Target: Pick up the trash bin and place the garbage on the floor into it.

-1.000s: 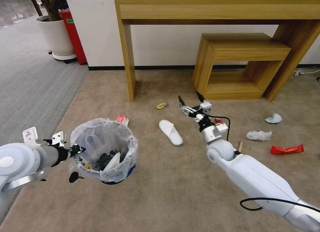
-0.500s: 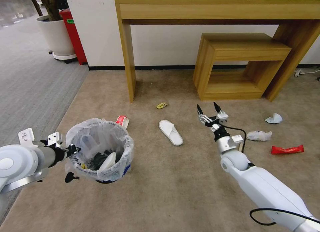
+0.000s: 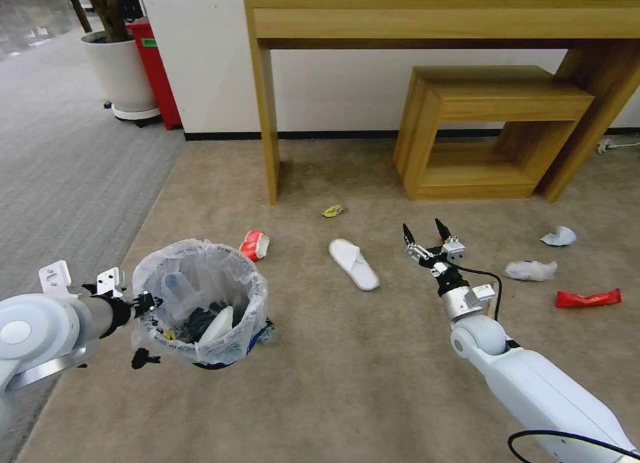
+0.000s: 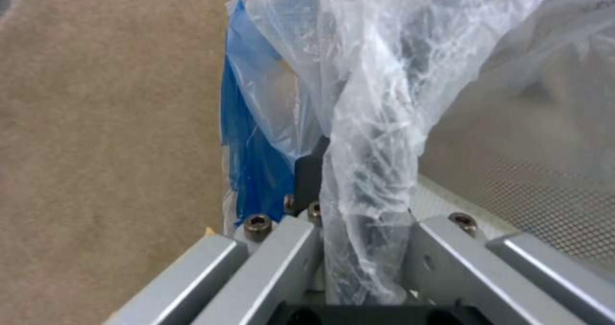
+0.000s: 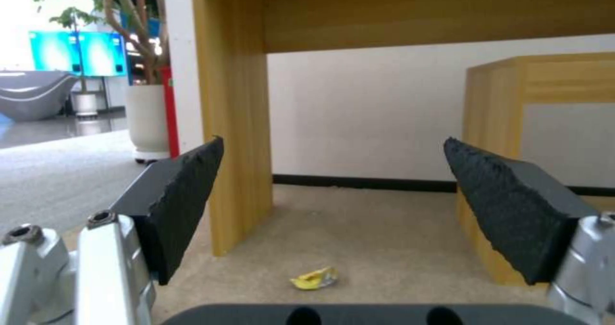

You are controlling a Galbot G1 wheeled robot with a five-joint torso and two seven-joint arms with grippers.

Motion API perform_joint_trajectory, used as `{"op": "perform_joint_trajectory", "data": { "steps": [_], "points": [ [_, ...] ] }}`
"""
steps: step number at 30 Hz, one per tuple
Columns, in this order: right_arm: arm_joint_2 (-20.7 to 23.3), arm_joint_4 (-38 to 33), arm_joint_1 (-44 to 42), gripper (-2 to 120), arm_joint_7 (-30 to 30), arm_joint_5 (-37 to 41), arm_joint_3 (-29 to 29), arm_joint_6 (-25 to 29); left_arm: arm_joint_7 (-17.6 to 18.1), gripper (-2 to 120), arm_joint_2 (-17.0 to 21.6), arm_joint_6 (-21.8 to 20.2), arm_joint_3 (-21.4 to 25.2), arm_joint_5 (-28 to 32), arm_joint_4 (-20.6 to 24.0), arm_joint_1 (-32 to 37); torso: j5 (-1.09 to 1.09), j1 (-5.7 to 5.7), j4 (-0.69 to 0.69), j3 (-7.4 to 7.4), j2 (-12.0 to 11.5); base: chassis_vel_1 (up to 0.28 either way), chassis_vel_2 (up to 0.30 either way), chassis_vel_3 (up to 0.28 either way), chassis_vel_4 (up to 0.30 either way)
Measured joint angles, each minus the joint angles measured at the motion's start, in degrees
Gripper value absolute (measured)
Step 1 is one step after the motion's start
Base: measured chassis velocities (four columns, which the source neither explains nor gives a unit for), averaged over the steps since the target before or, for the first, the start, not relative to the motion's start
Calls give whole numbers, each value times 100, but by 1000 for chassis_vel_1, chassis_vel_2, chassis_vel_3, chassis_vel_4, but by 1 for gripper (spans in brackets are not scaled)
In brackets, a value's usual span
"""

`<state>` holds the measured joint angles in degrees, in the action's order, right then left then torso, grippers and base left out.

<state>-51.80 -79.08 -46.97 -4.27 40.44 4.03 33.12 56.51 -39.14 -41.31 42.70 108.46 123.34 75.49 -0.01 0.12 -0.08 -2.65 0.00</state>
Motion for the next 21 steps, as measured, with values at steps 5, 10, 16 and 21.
{"op": "perform_joint_trajectory", "data": {
  "steps": [5,10,16,21],
  "points": [
    [-17,2,9,88,14,-16,12,15,0,0,-24,9,-7,-29,12,6,0,0,0,0,0,121,101,-108,-110],
    [-40,40,8,88,72,-56,40,85,-5,0,-46,25,-13,-72,12,9,0,0,-2,0,0,41,24,-45,-46],
    [-40,52,-2,88,112,-71,46,114,-16,0,-61,33,-14,-102,9,2,1,0,-3,0,0,0,0,0,0],
    [-20,68,-3,87,123,-84,50,116,-24,0,-67,44,70,-195,-26,13,1,0,-3,0,0,0,0,0,0]
  ]
}}
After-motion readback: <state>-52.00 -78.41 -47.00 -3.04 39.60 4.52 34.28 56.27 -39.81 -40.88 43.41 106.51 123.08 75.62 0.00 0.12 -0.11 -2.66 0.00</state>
